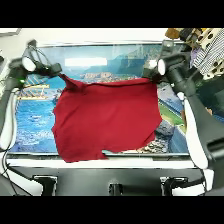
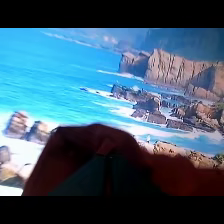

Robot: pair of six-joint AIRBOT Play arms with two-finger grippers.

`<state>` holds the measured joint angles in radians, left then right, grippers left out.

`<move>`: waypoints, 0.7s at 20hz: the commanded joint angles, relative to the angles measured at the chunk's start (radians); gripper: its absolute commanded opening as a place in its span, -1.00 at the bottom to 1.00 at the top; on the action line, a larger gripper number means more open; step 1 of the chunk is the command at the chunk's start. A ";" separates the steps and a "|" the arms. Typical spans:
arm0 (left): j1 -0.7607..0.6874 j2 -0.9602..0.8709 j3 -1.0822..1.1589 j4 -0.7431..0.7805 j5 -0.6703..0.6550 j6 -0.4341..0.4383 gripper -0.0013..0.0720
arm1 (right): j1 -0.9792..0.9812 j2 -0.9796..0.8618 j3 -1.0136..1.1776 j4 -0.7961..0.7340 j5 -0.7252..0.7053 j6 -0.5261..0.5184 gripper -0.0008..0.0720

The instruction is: Fold the clothes and pants, and hang the long-sleeved shirts on hangers.

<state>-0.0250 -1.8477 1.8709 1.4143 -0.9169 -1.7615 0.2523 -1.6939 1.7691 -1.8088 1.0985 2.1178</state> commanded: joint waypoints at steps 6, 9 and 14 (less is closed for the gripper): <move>-0.023 -0.151 0.022 -0.068 -0.042 -0.019 -0.39 | 0.000 -0.164 0.010 0.033 -0.101 0.203 -0.79; 0.030 -0.134 0.104 -0.119 -0.180 -0.018 0.16 | -0.018 -0.125 0.059 0.135 -0.043 0.011 -0.56; 0.177 -0.005 0.147 -0.137 -0.452 0.077 0.16 | -0.179 0.073 0.072 0.276 0.151 -0.414 0.10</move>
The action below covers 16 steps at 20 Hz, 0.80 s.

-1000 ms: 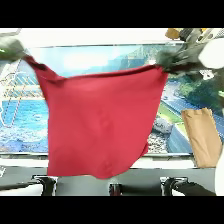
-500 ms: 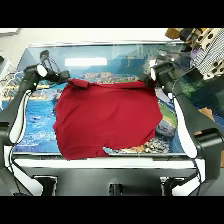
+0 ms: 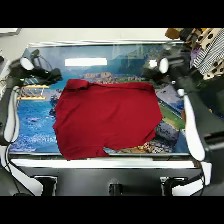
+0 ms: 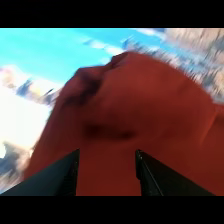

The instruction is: Fold the clothes and pants, and hang the long-sleeved shirts on hangers.

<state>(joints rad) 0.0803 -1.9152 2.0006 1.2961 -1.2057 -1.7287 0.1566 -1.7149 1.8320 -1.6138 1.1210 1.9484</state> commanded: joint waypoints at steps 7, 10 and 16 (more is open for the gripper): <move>0.248 0.389 -0.362 -0.135 -0.229 0.069 0.16 | -0.450 0.379 -0.396 0.420 0.291 -0.551 0.39; 0.308 0.545 -0.657 -0.167 -0.191 0.090 0.16 | -0.522 0.501 -0.768 0.429 0.286 -0.554 0.50; 0.336 0.721 -1.021 -0.168 -0.158 0.159 0.16 | -0.521 0.526 -1.170 0.620 0.152 -0.645 0.50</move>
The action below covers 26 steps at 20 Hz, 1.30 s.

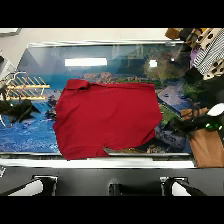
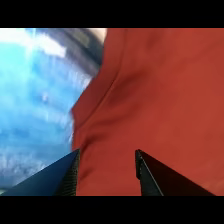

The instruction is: Fold the clothes and pants, and hang the long-sleeved shirts on hangers.

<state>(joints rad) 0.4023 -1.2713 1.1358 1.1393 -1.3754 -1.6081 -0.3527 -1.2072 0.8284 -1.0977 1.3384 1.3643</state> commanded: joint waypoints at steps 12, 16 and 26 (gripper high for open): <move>0.014 0.134 -0.264 -0.010 0.011 0.159 0.16 | 0.222 -0.005 -0.238 0.197 -0.412 -0.029 -0.04; 0.014 0.269 -0.416 -0.007 0.011 0.180 0.16 | 0.232 0.010 -0.237 0.211 -0.394 -0.028 -0.90; 0.013 0.325 -0.669 -0.041 0.042 0.135 0.16 | 0.232 0.162 -0.237 0.230 -0.280 -0.005 -0.90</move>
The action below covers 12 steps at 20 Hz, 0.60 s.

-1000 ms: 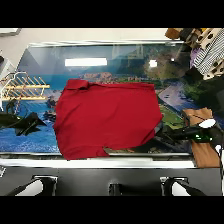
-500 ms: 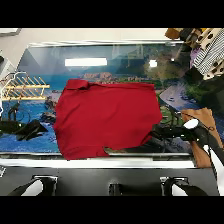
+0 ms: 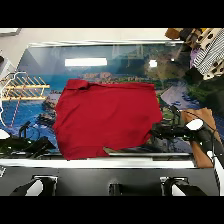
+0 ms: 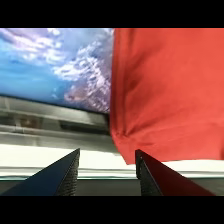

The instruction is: Fold the clothes and pants, and hang the long-sleeved shirts on hangers.

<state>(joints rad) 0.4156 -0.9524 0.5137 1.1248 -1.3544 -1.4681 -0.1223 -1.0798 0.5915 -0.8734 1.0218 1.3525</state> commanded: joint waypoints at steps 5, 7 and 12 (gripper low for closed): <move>-0.003 0.003 -0.093 -0.119 0.108 0.007 0.16 | 0.001 0.062 0.000 0.013 0.084 0.006 -0.90; -0.033 0.003 -0.103 -0.125 0.126 0.006 0.16 | 0.001 0.062 0.000 0.028 0.105 0.006 -0.90; -0.143 -0.025 -0.106 -0.120 0.163 -0.002 0.16 | 0.001 0.063 -0.001 0.051 0.118 0.006 -0.90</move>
<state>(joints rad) 0.3222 -0.9604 0.4126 1.0100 -1.2205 -1.4654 -0.1219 -1.0195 0.5911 -0.8406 1.1252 1.3590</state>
